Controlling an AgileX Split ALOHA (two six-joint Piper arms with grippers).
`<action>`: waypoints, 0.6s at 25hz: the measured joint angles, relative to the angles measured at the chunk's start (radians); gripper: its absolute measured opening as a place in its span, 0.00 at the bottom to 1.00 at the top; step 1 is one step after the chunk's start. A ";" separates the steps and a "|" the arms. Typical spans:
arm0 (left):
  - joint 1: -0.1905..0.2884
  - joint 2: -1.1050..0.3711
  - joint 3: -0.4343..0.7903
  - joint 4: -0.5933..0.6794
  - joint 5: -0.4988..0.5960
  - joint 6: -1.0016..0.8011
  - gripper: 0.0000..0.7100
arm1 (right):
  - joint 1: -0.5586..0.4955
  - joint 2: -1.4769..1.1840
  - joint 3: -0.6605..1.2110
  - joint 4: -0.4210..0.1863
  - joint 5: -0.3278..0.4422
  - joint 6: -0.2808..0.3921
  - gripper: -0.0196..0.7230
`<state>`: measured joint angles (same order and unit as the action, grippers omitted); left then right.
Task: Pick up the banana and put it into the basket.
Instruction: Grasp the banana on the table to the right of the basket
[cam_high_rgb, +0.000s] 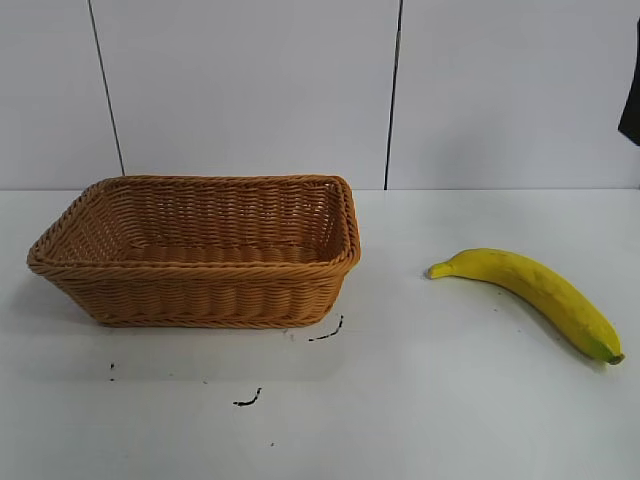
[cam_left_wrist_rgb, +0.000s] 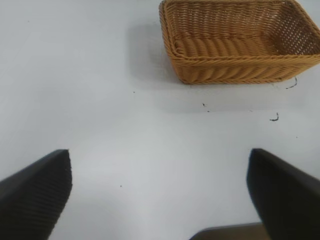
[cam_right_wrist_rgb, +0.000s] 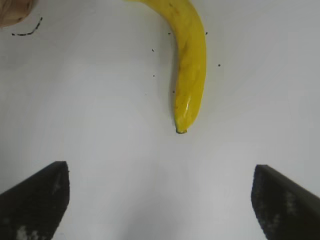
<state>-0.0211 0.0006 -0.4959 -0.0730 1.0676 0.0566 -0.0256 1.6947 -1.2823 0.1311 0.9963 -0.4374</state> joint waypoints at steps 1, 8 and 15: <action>0.000 0.000 0.000 0.000 0.000 0.000 0.97 | 0.000 0.019 0.000 0.000 -0.009 -0.003 0.96; 0.000 0.000 0.000 0.000 0.000 0.000 0.97 | 0.025 0.099 0.000 -0.025 -0.092 -0.014 0.96; 0.000 0.000 0.000 0.000 0.000 0.000 0.97 | 0.097 0.139 0.000 -0.137 -0.162 0.068 0.96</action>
<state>-0.0211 0.0006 -0.4959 -0.0730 1.0676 0.0566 0.0710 1.8334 -1.2826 -0.0056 0.8339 -0.3697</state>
